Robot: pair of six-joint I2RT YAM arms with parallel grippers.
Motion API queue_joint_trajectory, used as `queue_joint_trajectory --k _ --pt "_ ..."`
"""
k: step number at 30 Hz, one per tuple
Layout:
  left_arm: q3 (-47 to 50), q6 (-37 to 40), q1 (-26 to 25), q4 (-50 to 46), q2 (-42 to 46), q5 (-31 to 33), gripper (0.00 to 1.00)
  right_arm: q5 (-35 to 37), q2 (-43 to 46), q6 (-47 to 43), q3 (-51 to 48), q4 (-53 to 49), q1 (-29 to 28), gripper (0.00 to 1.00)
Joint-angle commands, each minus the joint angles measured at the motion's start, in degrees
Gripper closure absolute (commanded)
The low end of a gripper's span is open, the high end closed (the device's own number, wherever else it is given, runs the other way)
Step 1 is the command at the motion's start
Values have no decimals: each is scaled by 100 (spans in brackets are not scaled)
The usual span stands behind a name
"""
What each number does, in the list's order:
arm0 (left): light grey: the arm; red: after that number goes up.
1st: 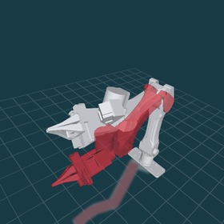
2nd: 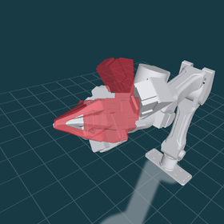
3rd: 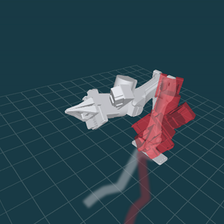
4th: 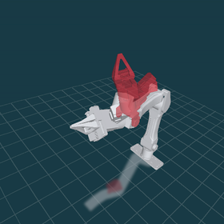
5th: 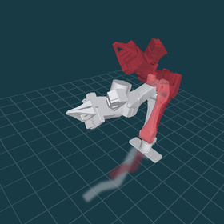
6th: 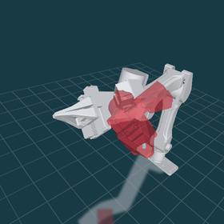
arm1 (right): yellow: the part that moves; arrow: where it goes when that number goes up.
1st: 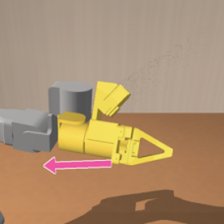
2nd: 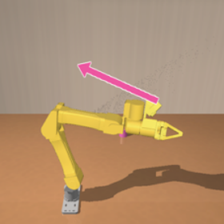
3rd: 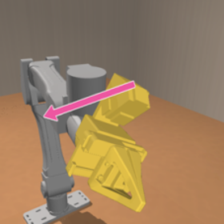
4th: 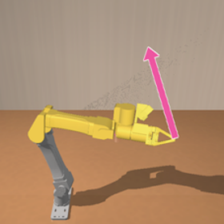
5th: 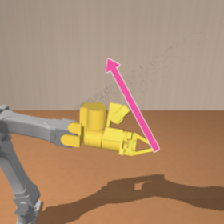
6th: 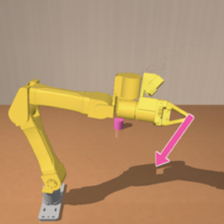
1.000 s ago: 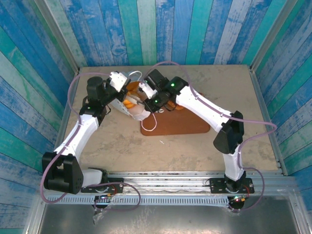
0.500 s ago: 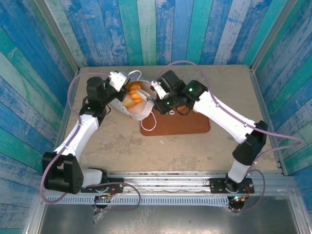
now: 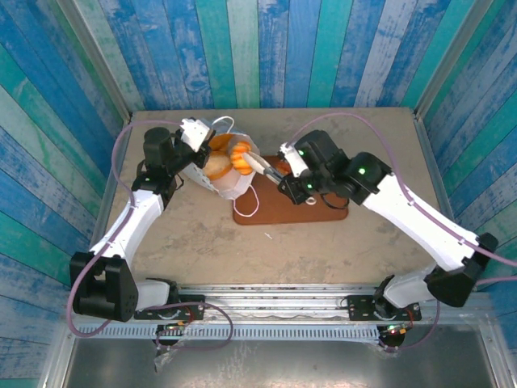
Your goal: Take the fake bread out of the paper bag
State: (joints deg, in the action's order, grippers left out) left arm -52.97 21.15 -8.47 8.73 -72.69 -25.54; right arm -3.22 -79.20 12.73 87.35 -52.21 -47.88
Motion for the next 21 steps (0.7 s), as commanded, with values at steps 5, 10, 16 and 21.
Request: queue_joint_trajectory --k 5,10,16,21 --pt "24 8 -8 215 42 23 100 229 944 306 -626 139 180 81" --pt "32 -4 -6 220 48 6 100 23 1382 397 -1057 -59 642 81" --pt "32 11 -6 234 44 21 100 -251 1831 405 -1800 -401 1489 80" --pt "24 12 -6 225 43 14 100 -529 2132 487 -2503 -507 2228 80"
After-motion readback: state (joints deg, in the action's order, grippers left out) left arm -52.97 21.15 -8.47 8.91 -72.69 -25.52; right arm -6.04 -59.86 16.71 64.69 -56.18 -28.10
